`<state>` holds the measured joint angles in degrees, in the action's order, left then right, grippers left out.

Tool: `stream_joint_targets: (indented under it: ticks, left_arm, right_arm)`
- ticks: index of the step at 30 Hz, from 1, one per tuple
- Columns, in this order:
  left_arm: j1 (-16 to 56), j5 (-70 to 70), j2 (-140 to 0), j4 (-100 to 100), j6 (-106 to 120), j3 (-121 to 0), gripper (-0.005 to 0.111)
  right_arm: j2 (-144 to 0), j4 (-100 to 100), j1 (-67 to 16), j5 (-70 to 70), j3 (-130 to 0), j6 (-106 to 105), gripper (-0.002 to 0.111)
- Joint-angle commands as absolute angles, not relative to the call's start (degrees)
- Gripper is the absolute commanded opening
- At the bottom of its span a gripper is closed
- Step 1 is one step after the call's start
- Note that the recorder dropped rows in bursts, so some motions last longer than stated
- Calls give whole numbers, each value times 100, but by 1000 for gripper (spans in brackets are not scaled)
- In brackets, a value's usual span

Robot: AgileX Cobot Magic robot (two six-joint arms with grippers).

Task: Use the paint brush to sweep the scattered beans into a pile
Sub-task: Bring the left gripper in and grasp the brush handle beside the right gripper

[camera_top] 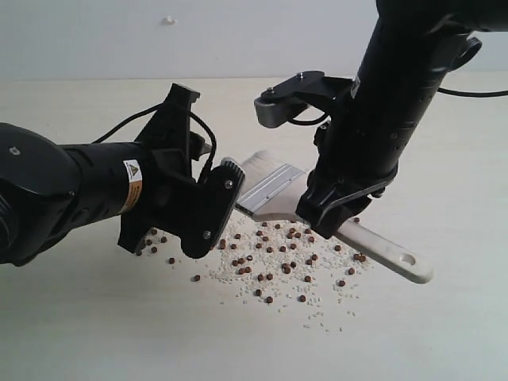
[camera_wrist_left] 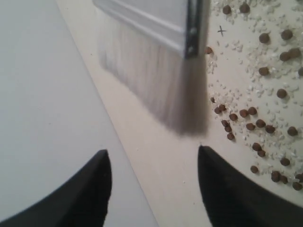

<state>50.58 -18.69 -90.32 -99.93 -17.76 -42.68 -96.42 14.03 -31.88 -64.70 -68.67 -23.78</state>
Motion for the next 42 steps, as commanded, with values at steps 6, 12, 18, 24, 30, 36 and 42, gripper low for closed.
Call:
stream_joint_targets:
  ticks: [6, 12, 18, 24, 30, 36, 42]
  left_arm:
    - [5090, -1809, -9054, -9995, -1942, -4319, 59]
    - [5090, -1820, -9054, -9995, -1829, -4346, 59]
    - [5090, -1736, -9054, -9995, -1787, -4369, 60]
    - [5090, -1706, -9067, -9995, -1669, -4398, 60]
    - [5090, -1554, -9067, -9995, -1657, -4395, 60]
    - [5090, -1440, -9067, -9995, -1623, -4395, 53]
    - [5090, -879, -9067, -9995, -1499, -4395, 18]
  right_arm:
    - [-9869, 2848, -2423, -6390, -6911, -3735, 0]
    - [-10203, 3123, -2422, -6465, -6911, -4062, 0]
    - [-10430, 3210, -2422, -6473, -6911, -4256, 0]
    - [-10435, 3838, -2422, -6473, -6911, -4698, 0]
    - [-10435, 4042, -2422, -6462, -6911, -4752, 0]
    - [-10435, 4043, -2422, -6527, -6911, -4737, 0]
    - [-10435, 4043, -2422, -6516, -6911, -4736, 0]
